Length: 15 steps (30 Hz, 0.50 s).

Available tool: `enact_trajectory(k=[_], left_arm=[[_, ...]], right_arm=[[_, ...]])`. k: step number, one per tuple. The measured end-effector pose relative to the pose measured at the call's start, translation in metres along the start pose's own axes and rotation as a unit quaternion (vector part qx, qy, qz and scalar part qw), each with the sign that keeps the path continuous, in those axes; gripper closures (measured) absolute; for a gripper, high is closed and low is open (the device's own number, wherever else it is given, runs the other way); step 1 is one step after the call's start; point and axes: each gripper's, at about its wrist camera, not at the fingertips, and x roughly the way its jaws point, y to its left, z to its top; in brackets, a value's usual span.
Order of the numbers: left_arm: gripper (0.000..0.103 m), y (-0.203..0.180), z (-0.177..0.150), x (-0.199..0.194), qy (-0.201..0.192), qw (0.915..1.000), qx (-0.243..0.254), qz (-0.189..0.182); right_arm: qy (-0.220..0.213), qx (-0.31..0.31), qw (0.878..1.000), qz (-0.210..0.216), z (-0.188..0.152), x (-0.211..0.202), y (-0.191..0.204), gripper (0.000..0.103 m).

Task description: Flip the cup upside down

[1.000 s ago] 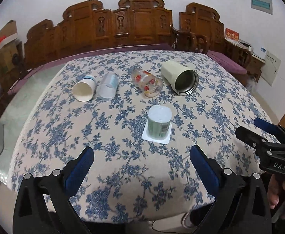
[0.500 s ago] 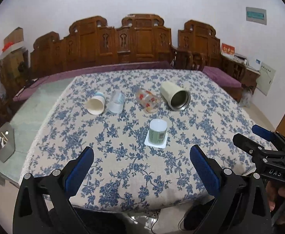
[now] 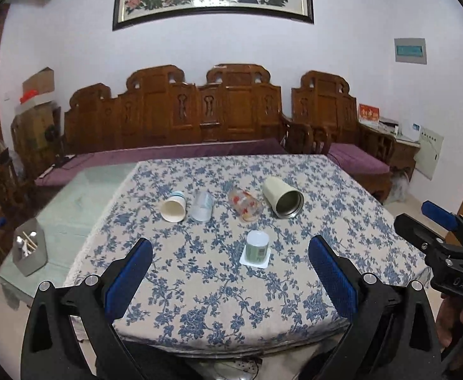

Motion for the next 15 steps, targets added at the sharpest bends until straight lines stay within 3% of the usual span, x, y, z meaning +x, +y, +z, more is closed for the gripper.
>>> enact_trajectory(k=[15], left_arm=[[0.008, -0.001, -0.001, -0.014, -0.014, 0.9999, -0.003, 0.005]], right_arm=[[-0.013, 0.004, 1.0, -0.006, 0.002, -0.013, 0.002, 0.005]])
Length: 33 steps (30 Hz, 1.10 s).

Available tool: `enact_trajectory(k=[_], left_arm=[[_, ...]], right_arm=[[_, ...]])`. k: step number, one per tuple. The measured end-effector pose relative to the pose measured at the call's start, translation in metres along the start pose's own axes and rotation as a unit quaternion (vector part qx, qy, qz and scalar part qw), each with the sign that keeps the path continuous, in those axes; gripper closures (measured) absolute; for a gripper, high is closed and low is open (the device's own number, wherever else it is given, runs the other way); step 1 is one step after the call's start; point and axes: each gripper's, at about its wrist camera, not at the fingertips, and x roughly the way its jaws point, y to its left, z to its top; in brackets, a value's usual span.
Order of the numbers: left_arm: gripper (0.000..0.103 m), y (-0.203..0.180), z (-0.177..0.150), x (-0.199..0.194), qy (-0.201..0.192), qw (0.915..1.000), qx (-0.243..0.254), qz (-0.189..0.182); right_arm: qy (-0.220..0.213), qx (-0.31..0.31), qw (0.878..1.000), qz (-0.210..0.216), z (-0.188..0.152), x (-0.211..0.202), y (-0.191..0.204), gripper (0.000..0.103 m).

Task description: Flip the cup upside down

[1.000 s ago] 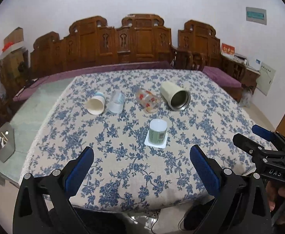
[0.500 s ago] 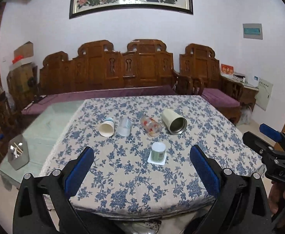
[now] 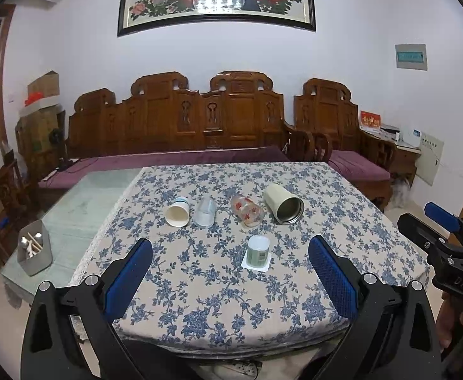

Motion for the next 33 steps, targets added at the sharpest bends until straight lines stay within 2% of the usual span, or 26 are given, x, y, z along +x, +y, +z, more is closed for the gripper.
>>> enact_trajectory(k=[33], left_arm=[[0.008, 0.0008, 0.0003, -0.0035, -0.005, 1.0, -0.004, 0.0]], right_arm=[[0.0, 0.001, 1.0, 0.0, 0.0002, 0.0015, 0.0027, 0.005]])
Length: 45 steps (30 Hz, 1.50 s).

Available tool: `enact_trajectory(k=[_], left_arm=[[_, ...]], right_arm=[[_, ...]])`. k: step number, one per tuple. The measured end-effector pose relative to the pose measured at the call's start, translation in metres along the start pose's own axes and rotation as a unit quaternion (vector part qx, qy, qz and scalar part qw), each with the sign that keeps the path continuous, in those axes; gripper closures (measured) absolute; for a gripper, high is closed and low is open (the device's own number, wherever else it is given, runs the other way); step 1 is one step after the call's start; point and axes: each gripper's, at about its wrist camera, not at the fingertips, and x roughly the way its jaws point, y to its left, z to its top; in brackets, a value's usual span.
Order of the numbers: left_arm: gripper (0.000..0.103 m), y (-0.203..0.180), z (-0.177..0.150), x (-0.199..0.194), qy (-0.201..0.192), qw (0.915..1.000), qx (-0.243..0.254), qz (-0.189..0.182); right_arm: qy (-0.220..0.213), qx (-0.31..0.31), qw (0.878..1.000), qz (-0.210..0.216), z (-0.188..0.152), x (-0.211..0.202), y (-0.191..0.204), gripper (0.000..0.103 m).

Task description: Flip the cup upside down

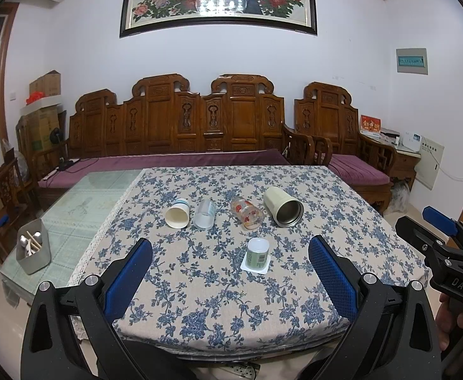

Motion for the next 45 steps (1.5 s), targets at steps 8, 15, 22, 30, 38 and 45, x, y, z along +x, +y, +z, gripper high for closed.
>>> enact_trajectory(k=[8, 15, 22, 30, 38, 45], left_arm=[[0.008, -0.0003, 0.0002, -0.0005, -0.001, 1.0, 0.0, 0.002], [0.008, -0.0009, 0.0032, -0.0006, 0.0, 1.0, 0.004, 0.003], [0.008, -0.0011, 0.0034, -0.0004, -0.001, 1.0, 0.003, 0.003], [0.008, -0.0029, 0.0021, -0.0009, -0.003, 1.0, 0.003, 0.002], [0.008, -0.0038, 0.0003, -0.0015, -0.005, 1.0, 0.004, 0.001], [0.008, -0.0041, -0.0002, -0.0018, -0.005, 1.0, 0.005, 0.001]], right_arm=[[0.0, 0.0, 1.0, 0.0, -0.0001, -0.0002, 0.0, 0.005], [0.0, 0.0, 1.0, 0.0, 0.0, 0.0004, 0.0006, 0.005], [0.001, 0.001, 1.0, 0.0, -0.0001, 0.0003, 0.0004, 0.005], [0.0, 0.0, 1.0, 0.0, 0.0, 0.0004, 0.0, 0.005], [0.0, 0.001, 1.0, 0.0, -0.0001, 0.0005, -0.0001, 0.005], [0.0, 0.001, 1.0, 0.0, 0.0001, 0.0002, 0.0001, 0.005]])
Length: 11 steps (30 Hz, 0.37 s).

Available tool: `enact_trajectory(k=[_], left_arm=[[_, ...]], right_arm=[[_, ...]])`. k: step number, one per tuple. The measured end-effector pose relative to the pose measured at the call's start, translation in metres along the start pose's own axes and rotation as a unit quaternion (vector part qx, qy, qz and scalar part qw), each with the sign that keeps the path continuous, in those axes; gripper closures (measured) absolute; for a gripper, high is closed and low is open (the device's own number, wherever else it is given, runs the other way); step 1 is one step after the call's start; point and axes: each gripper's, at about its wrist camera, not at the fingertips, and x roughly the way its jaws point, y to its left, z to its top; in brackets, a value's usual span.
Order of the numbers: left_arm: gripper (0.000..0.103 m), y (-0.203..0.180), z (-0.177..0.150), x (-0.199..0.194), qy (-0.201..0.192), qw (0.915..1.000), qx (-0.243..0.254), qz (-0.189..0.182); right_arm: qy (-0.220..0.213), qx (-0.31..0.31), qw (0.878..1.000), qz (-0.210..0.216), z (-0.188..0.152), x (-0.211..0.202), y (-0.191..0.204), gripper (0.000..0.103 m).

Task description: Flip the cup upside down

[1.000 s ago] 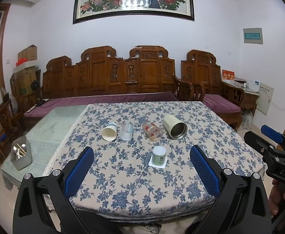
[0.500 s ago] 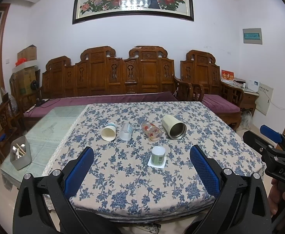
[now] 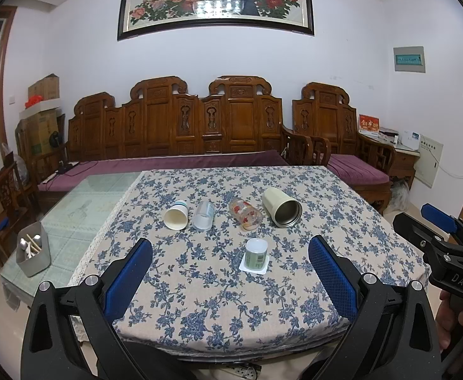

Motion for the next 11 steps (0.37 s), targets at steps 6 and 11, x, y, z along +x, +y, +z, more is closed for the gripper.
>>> enact_trajectory(k=[6, 11], left_arm=[[0.008, -0.0001, 0.0004, -0.0004, -0.001, 1.0, 0.001, -0.001], [0.008, -0.0003, 0.0003, -0.0005, -0.001, 1.0, 0.001, -0.001]], right_arm=[[0.001, 0.001, 1.0, 0.0, -0.0002, 0.0002, -0.0003, 0.005], [0.0, 0.0, 1.0, 0.0, -0.0002, 0.0002, -0.0006, 0.005]])
